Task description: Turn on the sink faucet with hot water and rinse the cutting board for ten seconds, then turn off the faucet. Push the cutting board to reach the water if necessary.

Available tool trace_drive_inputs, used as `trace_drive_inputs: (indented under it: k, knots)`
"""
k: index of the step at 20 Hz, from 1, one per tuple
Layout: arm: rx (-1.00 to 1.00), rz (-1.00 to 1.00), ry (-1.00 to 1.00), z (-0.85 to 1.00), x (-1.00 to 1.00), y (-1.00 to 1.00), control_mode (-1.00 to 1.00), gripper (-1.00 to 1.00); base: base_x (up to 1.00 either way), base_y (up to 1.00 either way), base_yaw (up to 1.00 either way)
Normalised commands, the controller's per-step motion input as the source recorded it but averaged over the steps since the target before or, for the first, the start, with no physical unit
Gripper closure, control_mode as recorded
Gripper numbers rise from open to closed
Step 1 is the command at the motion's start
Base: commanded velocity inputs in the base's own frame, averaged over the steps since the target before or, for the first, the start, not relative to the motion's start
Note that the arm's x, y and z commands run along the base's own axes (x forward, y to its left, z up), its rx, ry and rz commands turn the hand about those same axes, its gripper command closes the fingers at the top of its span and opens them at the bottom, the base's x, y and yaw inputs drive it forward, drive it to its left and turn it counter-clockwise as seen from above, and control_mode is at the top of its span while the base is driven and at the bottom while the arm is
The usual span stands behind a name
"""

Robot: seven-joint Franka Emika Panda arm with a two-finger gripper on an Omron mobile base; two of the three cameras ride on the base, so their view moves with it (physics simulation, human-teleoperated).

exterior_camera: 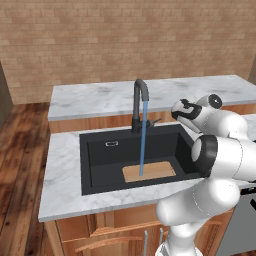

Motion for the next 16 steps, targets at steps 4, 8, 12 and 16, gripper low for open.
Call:
trace_drive_inputs:
  k: [4,8,12,16]
  knots:
    - [0.00,0.00,0.00,0.00,0.00,0.00,-1.00,1.00,0.00,0.00,0.00]
    - [0.00,0.00,0.00,0.00,0.00,0.00,-1.00,1.00,0.00,0.00,0.00]
    - [0.00,0.00,0.00,0.00,0.00,0.00,-1.00,1.00,0.00,0.00,0.00]
    - [0.00,0.00,0.00,0.00,0.00,0.00,-1.00,1.00,0.00,0.00,0.00]
